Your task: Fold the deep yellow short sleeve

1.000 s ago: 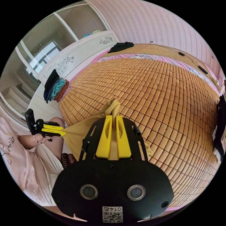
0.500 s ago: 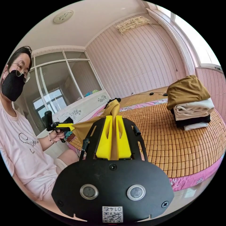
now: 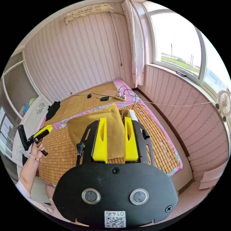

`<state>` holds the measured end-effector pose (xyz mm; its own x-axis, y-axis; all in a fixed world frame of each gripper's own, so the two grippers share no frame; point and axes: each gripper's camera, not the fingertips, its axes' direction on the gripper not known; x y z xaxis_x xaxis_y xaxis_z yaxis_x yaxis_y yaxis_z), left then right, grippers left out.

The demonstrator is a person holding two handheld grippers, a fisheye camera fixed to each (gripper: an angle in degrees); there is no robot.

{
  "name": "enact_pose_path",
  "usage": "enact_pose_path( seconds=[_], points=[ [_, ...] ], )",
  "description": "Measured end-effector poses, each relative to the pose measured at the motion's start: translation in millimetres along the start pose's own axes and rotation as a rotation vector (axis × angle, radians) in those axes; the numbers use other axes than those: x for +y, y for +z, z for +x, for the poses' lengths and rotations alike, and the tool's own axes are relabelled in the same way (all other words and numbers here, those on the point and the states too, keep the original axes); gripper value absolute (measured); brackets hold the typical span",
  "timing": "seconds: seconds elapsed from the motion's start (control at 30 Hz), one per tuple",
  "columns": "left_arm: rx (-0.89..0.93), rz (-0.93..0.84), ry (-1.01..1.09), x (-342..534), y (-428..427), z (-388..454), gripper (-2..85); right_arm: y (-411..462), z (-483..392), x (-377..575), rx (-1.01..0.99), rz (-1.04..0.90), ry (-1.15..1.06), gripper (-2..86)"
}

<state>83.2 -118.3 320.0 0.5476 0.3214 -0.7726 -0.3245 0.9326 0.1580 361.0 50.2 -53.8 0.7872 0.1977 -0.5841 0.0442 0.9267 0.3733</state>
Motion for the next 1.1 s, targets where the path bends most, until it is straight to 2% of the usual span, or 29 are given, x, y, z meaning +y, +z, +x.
enact_pose_path(
  seconds=[0.07,0.13,0.27,0.4,0.57,0.67,0.77,0.83,0.93,1.1],
  points=[
    [0.033,0.015,0.031,19.8,-2.6,-4.6,7.2,1.8,-6.1,26.6,-0.045,0.041,-0.074,9.9],
    [0.037,-0.058,0.083,57.4,-6.3,-11.6,6.8,17.8,-13.9,64.3,-0.005,-0.001,-0.166,9.4],
    [0.090,-0.106,0.046,123.4,-26.5,-29.5,6.4,47.8,-10.2,91.0,0.067,-0.133,-0.097,7.9],
    [0.104,-0.171,0.006,181.7,-54.5,-43.0,6.4,53.2,-12.5,94.9,-0.059,-0.149,-0.019,7.5],
    [0.048,-0.166,0.047,248.7,-118.0,-42.9,6.5,30.6,-58.6,111.8,-0.073,-0.110,-0.140,7.6],
    [-0.065,-0.165,0.063,302.7,-168.4,-39.8,6.5,26.3,-115.9,146.7,-0.118,-0.137,-0.310,7.6],
    [-0.237,-0.114,0.024,360.6,-228.0,-39.3,6.5,39.4,-191.6,185.1,-0.185,-0.242,-0.534,8.1],
    [-0.422,-0.033,-0.052,404.5,-280.4,-41.3,6.5,46.6,-261.4,205.6,-0.281,-0.278,-0.713,8.4],
    [-0.584,0.050,-0.158,457.8,-345.7,-49.6,6.5,48.6,-356.6,213.0,-0.424,-0.262,-0.899,8.9],
    [-0.709,0.177,-0.409,544.8,-438.8,-77.3,6.4,51.6,-513.6,204.7,-0.647,-0.289,-1.096,10.5]
  ],
)
